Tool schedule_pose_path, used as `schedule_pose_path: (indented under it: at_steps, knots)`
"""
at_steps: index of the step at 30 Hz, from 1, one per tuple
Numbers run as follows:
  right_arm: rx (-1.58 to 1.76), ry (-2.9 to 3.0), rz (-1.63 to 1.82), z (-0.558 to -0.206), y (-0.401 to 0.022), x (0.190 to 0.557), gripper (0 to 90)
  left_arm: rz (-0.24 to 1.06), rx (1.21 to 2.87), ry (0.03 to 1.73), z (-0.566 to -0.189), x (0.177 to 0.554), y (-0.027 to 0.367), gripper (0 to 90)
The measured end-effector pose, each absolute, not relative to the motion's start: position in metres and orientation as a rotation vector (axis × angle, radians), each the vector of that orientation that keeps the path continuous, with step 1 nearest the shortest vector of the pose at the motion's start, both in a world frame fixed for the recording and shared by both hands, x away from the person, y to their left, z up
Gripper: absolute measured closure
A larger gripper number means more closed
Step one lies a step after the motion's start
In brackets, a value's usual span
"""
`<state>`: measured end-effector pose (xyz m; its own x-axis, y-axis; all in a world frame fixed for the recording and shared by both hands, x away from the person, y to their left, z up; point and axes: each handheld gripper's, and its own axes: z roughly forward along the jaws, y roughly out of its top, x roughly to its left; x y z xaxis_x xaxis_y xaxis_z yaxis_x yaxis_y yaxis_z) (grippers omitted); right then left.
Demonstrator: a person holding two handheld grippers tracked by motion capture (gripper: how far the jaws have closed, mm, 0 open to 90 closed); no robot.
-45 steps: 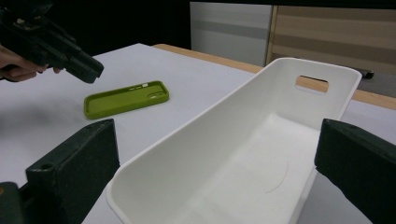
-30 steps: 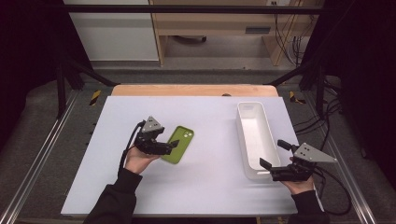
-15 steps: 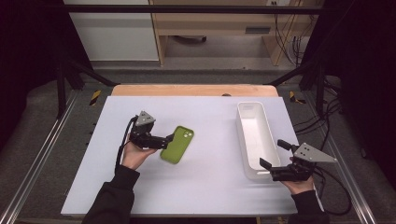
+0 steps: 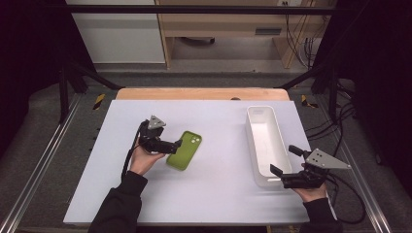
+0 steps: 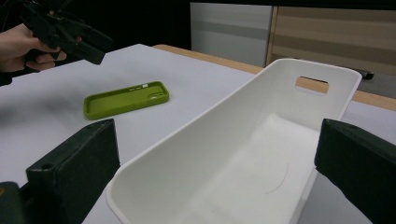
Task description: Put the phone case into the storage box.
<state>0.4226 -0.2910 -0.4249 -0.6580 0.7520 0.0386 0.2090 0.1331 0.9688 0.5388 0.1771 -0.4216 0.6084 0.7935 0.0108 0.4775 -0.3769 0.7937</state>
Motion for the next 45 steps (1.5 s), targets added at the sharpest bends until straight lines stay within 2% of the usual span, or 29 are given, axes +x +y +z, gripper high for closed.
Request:
schedule_pose_path:
  at_steps: [24, 33, 38, 45]
  knots:
    - [0.918, 1.951, 1.549, -0.425, -0.292, 0.423, 0.4, 0.462, 2.142, 1.067, -0.453, 0.549, 0.173, 1.9]
    - [0.918, 1.95, 1.55, -0.425, -0.292, 0.422, 0.5, 0.445, 2.149, 1.091, -0.459, 0.546, 0.173, 16.1]
    - [0.916, 1.949, 1.549, -0.425, -0.292, 0.422, 0.4, 0.429, 2.172, 1.087, -0.461, 0.544, 0.171, 29.1]
    - [0.913, 1.948, 1.547, -0.425, -0.292, 0.422, 0.4, 0.391, 2.185, 1.098, -0.464, 0.545, 0.17, 42.5]
